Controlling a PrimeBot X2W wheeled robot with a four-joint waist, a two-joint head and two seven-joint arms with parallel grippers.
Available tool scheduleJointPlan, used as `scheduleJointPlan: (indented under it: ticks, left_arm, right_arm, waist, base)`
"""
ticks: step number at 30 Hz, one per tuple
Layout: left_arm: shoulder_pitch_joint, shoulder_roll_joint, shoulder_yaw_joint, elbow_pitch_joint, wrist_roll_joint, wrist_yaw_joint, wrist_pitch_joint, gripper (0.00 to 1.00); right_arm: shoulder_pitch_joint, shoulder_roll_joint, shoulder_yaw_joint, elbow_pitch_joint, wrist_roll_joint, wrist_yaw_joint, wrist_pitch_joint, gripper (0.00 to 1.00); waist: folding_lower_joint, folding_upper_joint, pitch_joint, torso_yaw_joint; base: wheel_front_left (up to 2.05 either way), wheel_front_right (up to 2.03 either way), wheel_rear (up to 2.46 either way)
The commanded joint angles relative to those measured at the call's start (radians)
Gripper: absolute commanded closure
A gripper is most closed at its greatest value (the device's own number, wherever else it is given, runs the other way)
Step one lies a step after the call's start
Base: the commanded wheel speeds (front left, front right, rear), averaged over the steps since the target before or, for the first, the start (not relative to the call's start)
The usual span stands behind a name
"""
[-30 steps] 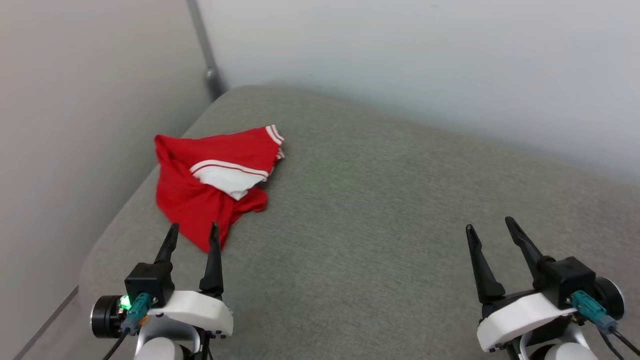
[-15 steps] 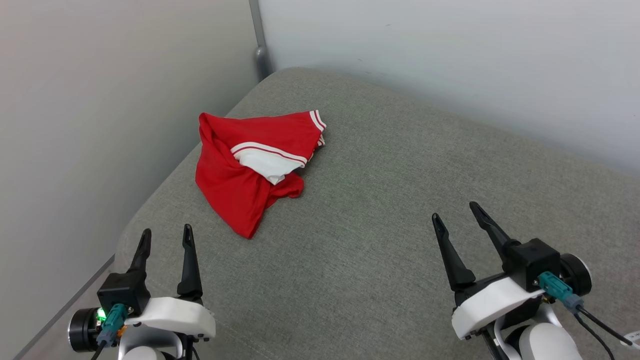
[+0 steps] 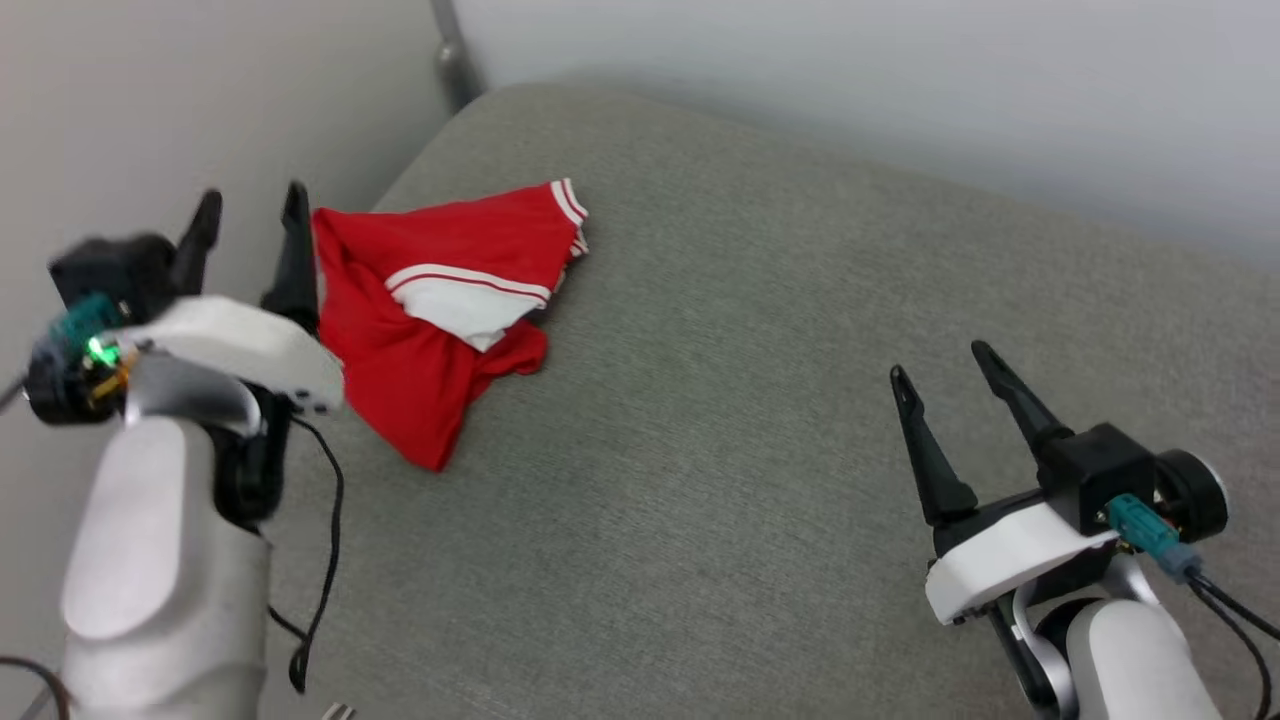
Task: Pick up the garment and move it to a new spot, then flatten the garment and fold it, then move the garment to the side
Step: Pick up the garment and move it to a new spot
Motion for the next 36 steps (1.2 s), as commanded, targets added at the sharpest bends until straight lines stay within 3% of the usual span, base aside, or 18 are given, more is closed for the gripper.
scheduleJointPlan:
  ticks: [1,6,12,20,21,22,23,24,28,32,36]
  left_arm:
    - [-0.028,0.007,0.000,0.015,-0.006,-0.008,0.025,0.00]
    - [-0.197,0.105,0.008,0.143,-0.094,-0.036,0.244,0.00]
    - [-0.266,0.206,-0.003,0.286,-0.204,-0.047,0.526,0.00]
    - [-0.212,0.245,-0.009,0.415,-0.343,-0.050,0.786,0.00]
    - [-0.204,0.241,-0.005,0.427,-0.351,-0.045,0.795,0.07]
    - [-0.199,0.240,-0.003,0.437,-0.355,-0.043,0.806,0.43]
    - [-0.196,0.239,-0.003,0.444,-0.358,-0.043,0.807,0.89]
    - [-0.194,0.237,-0.001,0.449,-0.360,-0.040,0.799,1.00]
    - [-0.209,0.251,0.000,0.441,-0.335,-0.026,0.715,1.00]
    - [-0.258,0.289,0.015,0.408,-0.287,0.011,0.552,1.00]
    - [-0.286,0.298,-0.004,0.364,-0.230,0.020,0.390,1.00]
  right_arm:
    - [-0.020,-0.009,-0.002,-0.005,-0.005,-0.001,0.004,0.00]
    - [-0.066,-0.023,-0.009,-0.028,-0.012,-0.001,0.006,0.00]
    - [-0.100,-0.022,-0.022,-0.024,-0.006,-0.001,-0.008,0.00]
    - [-0.120,-0.013,-0.029,-0.001,-0.003,-0.001,-0.027,0.00]
    - [-0.123,-0.013,-0.028,0.002,-0.003,-0.001,-0.028,0.00]
    - [-0.127,-0.012,-0.026,0.005,-0.002,-0.001,-0.029,0.00]
    - [-0.130,-0.012,-0.024,0.007,-0.001,-0.001,-0.030,0.00]
    - [-0.131,-0.011,-0.023,0.010,0.005,-0.001,-0.032,0.00]
    - [-0.129,-0.011,-0.029,0.018,0.001,-0.001,-0.037,0.00]
    - [-0.108,-0.011,-0.039,0.030,-0.011,-0.001,-0.045,0.00]
    - [-0.082,-0.007,-0.049,0.049,-0.002,-0.001,-0.056,0.00]
  waist:
    - [0.0000,0.0000,0.096,-0.095]
    - [0.0000,0.0000,0.206,-0.200]
    - [0.0000,0.0000,0.301,-0.278]
    - [0.0000,0.0000,0.343,-0.310]
    - [0.0000,0.0000,0.344,-0.311]
    - [0.0000,0.0000,0.344,-0.312]
    - [0.0000,0.0000,0.344,-0.313]
    - [0.0000,0.0000,0.341,-0.314]
    - [0.0000,0.0000,0.318,-0.310]
    - [0.0000,0.0000,0.269,-0.301]
    - [0.0000,0.0000,0.197,-0.290]
  base:
    - [0.00,0.00,0.00]
    - [0.00,0.00,0.00]
    - [0.00,0.00,0.00]
    - [0.00,0.00,0.00]
    - [0.00,0.00,0.00]
    - [0.00,0.00,0.00]
    - [0.00,0.00,0.00]
    - [0.00,0.00,0.00]
    - [0.00,0.00,0.00]
    - [0.00,0.00,0.00]
    - [0.00,0.00,0.00]
